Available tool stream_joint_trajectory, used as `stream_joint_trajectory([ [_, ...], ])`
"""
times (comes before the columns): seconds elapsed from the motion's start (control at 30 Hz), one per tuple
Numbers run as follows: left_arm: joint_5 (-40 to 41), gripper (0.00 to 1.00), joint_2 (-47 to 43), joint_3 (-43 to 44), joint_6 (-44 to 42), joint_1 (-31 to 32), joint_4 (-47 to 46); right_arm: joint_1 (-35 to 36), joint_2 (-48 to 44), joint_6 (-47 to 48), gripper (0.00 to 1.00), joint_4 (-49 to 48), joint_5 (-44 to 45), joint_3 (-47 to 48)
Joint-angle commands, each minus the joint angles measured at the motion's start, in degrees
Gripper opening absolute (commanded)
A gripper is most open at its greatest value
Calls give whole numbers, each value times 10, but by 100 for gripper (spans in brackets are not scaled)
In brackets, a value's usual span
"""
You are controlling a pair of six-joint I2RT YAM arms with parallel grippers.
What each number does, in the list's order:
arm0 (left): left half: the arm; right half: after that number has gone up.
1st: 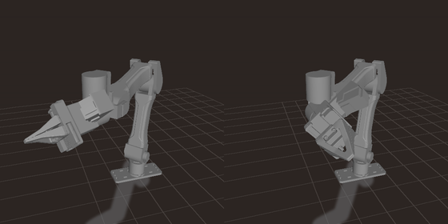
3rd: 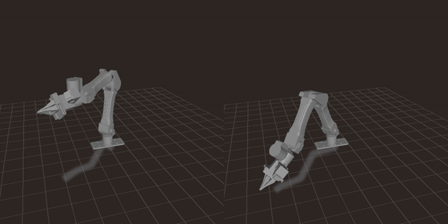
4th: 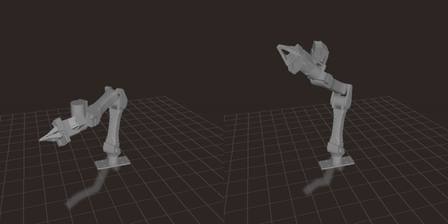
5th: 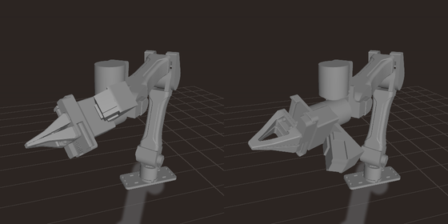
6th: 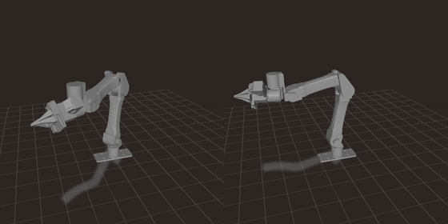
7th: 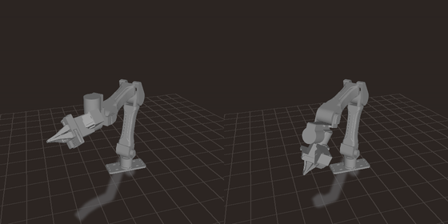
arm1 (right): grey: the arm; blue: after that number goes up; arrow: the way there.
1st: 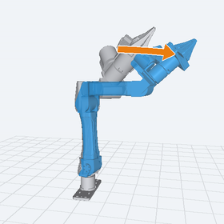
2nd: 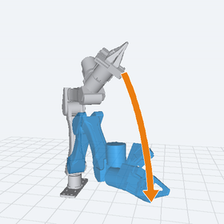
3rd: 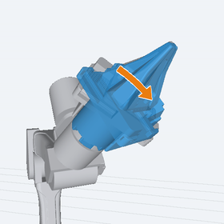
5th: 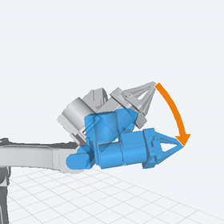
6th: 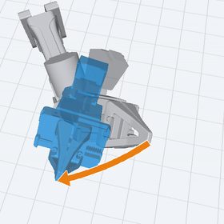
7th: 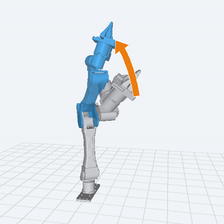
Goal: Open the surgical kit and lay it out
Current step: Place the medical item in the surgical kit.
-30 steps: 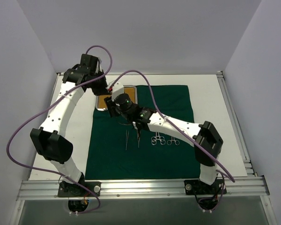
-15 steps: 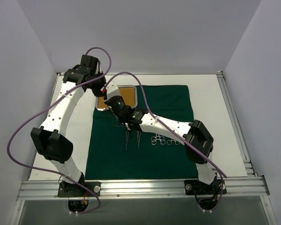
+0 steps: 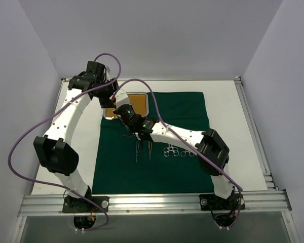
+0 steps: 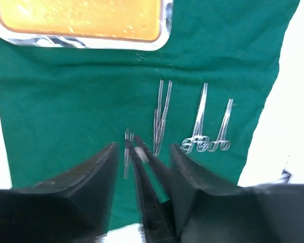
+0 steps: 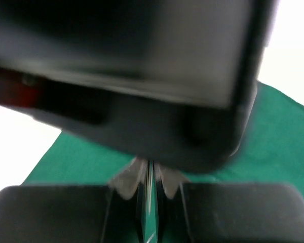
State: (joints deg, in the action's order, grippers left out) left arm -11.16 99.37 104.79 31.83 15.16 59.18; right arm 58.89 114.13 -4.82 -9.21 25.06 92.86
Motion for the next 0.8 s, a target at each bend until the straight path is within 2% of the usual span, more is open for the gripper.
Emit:
stream_joint_trajectory([
  [0.0, -31, 69, -10, 1, -26, -9, -30, -34, -48, -58, 0, -27, -71, -42],
  [0.03, -29, 75, -11, 2, -31, -11, -32, -40, -53, -66, 0, -31, -86, -50],
  [0.17, -11, 87, -10, 25, -57, -21, -30, -77, -70, -106, 0, -27, -156, -67],
  [0.23, -11, 89, -11, 32, -63, -30, -30, -85, -74, -123, 0, -22, -176, -69],
  [0.47, 26, 91, -23, 38, -128, -60, -31, -114, -87, -193, 0, 38, -244, -72],
  [0.63, 30, 91, -28, 28, -213, -73, -30, -120, -87, -230, 0, 81, -238, -66],
  [0.77, 57, 90, -41, -3, -270, -91, -29, -120, -86, -286, 0, 175, -202, -51],
])
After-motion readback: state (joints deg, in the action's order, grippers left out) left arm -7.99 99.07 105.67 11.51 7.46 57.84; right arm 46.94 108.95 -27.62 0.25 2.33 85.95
